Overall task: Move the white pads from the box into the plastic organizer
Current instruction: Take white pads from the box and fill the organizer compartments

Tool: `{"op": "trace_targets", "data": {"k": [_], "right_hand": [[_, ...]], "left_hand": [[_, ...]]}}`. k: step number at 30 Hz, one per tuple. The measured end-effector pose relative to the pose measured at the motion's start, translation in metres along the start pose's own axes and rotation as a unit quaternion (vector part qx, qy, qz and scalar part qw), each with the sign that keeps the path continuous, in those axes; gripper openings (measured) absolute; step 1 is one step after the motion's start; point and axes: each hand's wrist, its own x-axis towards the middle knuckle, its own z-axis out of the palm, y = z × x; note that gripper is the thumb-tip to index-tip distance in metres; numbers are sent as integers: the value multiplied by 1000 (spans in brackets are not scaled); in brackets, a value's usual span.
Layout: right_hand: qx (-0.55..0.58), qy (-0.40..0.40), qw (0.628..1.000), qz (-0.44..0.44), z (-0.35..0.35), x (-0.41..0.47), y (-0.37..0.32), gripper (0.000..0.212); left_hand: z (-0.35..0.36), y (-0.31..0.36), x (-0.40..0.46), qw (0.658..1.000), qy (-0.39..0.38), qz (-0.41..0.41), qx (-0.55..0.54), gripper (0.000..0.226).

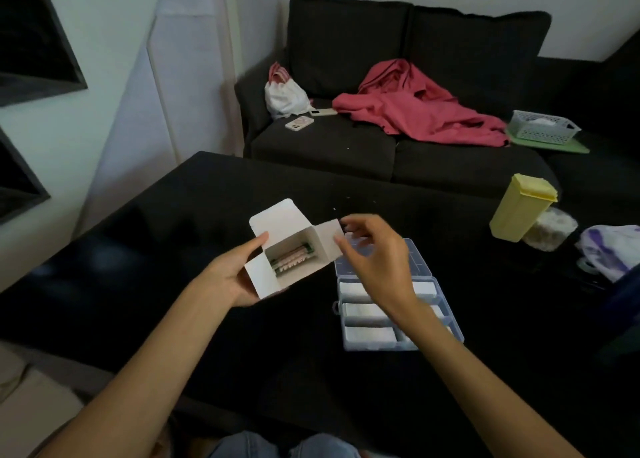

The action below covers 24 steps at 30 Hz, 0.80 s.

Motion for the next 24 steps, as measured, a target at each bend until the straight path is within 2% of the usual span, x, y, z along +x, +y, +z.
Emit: {"op": "trace_targets", "data": {"k": [1, 3, 5, 7, 15, 24], "right_hand": [[-39, -19, 996, -72, 1, -5, -4, 22], [-121, -124, 972, -158, 6, -9, -11, 21], [-199, -246, 936, -151, 19, -8, -10, 28], [-257, -315, 905, -126, 33, -3, -4, 35], [-378, -348, 844, -155, 62, 11, -4, 41], [-369, -361, 834, -196, 63, 11, 12, 37]], "left_hand": [[0, -2, 3, 1000, 6, -7, 2, 37], [2, -7, 8, 1000, 19, -21, 6, 34], [8, -11, 10, 999, 23, -29, 16, 28], [11, -14, 15, 999, 17, -31, 19, 30], [10, -22, 26, 998, 10, -56, 15, 36], [2, -17, 28, 998, 16, -65, 5, 31]]}}
